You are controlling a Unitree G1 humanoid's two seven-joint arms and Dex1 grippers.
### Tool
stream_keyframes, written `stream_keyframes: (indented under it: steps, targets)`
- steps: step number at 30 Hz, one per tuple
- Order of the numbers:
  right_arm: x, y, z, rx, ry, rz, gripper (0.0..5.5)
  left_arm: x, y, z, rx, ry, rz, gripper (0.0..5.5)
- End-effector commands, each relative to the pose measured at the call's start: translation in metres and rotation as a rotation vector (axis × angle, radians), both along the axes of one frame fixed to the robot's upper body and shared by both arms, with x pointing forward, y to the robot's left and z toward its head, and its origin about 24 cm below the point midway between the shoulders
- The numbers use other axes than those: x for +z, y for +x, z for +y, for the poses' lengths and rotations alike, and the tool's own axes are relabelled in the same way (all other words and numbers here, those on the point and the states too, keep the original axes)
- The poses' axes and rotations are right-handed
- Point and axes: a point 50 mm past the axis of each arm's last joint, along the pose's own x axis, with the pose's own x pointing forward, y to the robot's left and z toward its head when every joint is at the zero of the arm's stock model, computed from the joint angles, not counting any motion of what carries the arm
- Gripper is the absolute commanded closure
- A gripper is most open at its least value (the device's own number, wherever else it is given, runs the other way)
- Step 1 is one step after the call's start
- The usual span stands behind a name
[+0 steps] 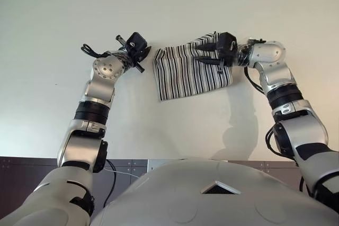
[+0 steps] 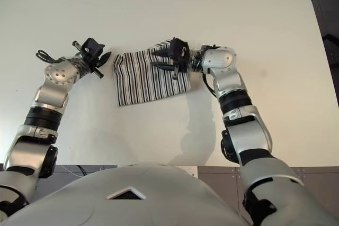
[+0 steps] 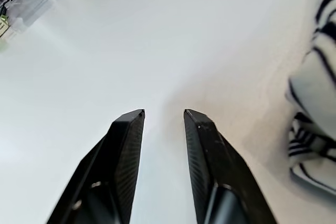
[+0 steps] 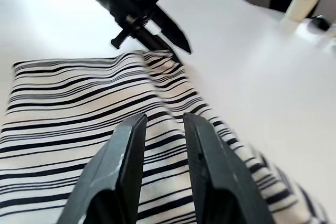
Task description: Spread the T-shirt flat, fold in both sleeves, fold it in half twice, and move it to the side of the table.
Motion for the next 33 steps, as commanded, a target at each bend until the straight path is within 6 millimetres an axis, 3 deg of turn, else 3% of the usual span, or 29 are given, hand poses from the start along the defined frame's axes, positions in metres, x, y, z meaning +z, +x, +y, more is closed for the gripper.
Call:
stream_keyframes:
  steps: [1,3,6,10,14,16,18,20,23,25,26,29,31,33]
  targets:
    - [-0.023,0.001,-0.011,-0.071,-0.084,0.113,4.24,0.020,0.008,-0.009,-0.043,-0.027,-0.117,4.12]
    - [-0.027,0.007,-0.021,-0.181,-0.066,0.164,4.24,0.032,0.013,-0.011,-0.034,-0.059,-0.180,4.12]
    - [-0.040,0.008,-0.055,-0.375,-0.101,0.245,4.24,0.046,0.019,-0.003,0.010,-0.071,-0.272,4.12]
    - [-0.065,-0.007,-0.114,-0.660,-0.364,0.288,4.24,0.051,0.018,0.003,0.040,-0.069,-0.327,4.12]
    - [-0.071,-0.035,-0.203,-1.322,-0.411,0.367,4.24,0.053,0.016,0.003,0.070,-0.078,-0.363,4.12]
    - [-0.073,-0.054,-0.232,-1.606,-0.400,0.396,4.24,0.053,0.016,0.004,0.089,-0.082,-0.369,4.12]
    - [-0.081,-0.074,-0.245,-1.829,-0.343,0.452,4.24,0.053,0.016,0.003,0.101,-0.088,-0.375,4.12]
    - [-0.092,-0.081,-0.239,-1.907,-0.277,0.505,4.24,0.054,0.016,0.001,0.107,-0.092,-0.377,4.12]
    - [-0.096,-0.073,-0.224,-1.903,-0.186,0.527,4.24,0.053,0.016,0.000,0.109,-0.093,-0.374,4.12]
    - [-0.084,-0.059,-0.223,-1.833,-0.251,0.350,4.24,0.052,0.015,-0.001,0.120,-0.099,-0.378,4.12]
    - [-0.071,-0.046,-0.223,-1.810,-0.217,0.223,4.24,0.053,0.014,0.000,0.132,-0.108,-0.388,4.12]
    - [-0.004,-0.003,-0.218,-1.729,0.077,-0.200,4.24,0.070,0.005,0.006,0.203,-0.168,-0.492,4.12]
    - [0.042,0.011,-0.192,-1.571,0.261,-0.437,4.24,0.087,-0.010,0.012,0.300,-0.235,-0.607,4.12]
    - [0.064,0.006,-0.149,-1.402,0.393,-0.521,4.24,0.088,-0.031,0.006,0.387,-0.312,-0.678,4.12]
